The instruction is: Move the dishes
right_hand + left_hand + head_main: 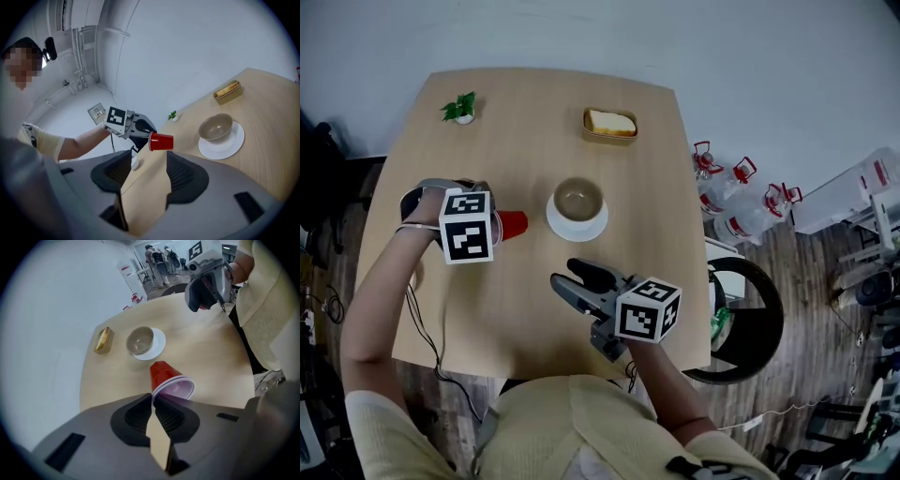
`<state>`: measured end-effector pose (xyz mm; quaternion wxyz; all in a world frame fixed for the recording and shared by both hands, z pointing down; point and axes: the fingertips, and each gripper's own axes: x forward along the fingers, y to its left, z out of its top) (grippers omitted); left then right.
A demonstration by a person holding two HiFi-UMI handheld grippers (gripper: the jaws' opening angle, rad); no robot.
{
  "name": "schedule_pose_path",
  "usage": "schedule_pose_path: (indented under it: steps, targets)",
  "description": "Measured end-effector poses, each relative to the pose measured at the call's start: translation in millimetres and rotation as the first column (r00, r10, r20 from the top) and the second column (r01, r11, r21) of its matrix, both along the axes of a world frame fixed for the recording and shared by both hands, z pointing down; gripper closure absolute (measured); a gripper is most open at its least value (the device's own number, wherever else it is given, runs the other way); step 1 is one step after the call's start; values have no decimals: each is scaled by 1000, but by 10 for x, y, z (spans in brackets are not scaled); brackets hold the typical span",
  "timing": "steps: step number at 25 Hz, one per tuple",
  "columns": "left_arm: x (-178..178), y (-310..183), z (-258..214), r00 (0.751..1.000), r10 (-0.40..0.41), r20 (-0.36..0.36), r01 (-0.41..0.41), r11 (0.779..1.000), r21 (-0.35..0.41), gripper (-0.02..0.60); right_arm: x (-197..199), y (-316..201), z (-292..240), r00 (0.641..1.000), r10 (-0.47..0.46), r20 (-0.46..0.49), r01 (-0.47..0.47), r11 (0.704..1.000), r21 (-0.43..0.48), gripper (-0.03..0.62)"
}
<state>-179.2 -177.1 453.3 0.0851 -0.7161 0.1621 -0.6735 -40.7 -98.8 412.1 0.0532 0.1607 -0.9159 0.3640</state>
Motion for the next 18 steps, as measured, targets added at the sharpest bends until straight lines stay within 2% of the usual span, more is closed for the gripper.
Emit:
schedule_pose_path:
  steps: [4, 10, 18]
  targets:
    - [-13, -33, 127, 997, 20, 77, -10, 992, -129, 548, -30, 42, 77, 999, -30, -43, 31, 999, 11, 349]
    - [-70, -100, 265, 983, 45, 177, 2, 967, -256, 548, -42, 44, 164, 997, -35, -67, 35, 999, -2, 350]
    - [-145, -137, 440, 959, 43, 282, 55, 942, -332, 548, -22, 126, 301, 994, -53, -99, 51, 998, -21, 365]
